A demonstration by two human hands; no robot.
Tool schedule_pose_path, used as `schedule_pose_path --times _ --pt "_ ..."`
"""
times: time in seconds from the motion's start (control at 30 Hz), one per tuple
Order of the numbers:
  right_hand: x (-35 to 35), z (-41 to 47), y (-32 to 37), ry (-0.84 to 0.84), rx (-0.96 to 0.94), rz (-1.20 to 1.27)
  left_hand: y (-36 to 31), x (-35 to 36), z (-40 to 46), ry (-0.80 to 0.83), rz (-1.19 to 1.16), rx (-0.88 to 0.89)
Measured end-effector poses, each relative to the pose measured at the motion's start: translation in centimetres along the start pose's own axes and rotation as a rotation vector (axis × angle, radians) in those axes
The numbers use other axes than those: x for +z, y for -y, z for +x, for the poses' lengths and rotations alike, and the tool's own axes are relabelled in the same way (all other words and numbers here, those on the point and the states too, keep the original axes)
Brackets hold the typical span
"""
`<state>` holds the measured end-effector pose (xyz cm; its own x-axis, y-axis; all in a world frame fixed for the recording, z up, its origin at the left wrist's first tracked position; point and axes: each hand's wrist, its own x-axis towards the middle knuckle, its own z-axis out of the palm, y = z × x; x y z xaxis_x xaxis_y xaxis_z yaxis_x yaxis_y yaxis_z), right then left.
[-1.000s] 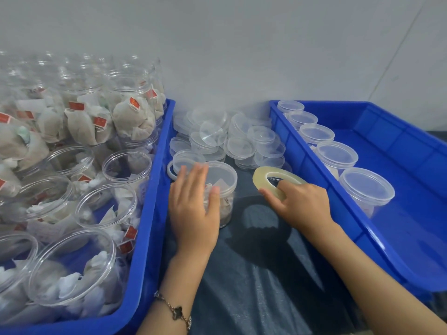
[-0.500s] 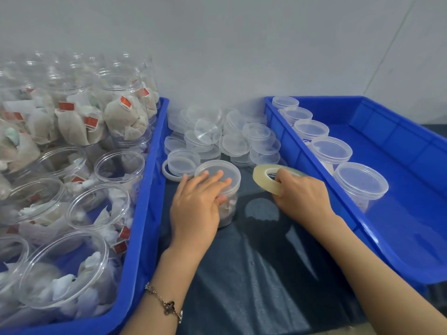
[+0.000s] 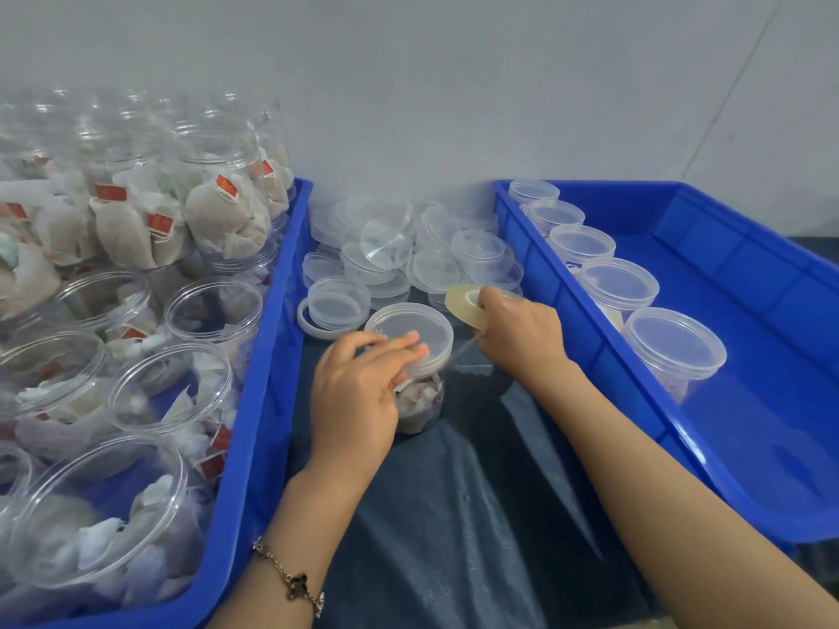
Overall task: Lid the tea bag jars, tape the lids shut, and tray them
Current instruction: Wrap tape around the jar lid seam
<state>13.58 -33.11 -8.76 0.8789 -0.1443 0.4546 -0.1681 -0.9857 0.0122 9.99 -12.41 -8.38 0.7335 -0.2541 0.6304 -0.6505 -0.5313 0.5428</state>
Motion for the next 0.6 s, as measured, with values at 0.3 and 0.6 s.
schedule_pose_path --times 0.3,0.6 --pt "1.3 1.9 3.5 0.032 -0.113 0.046 0.0 0.2 -0.2 0.026 -0.136 -0.078" --pt "-0.9 -0.2 3.9 -0.149 -0.076 -0.185 -2.2 0.5 0.4 0.184 0.292 -0.080"
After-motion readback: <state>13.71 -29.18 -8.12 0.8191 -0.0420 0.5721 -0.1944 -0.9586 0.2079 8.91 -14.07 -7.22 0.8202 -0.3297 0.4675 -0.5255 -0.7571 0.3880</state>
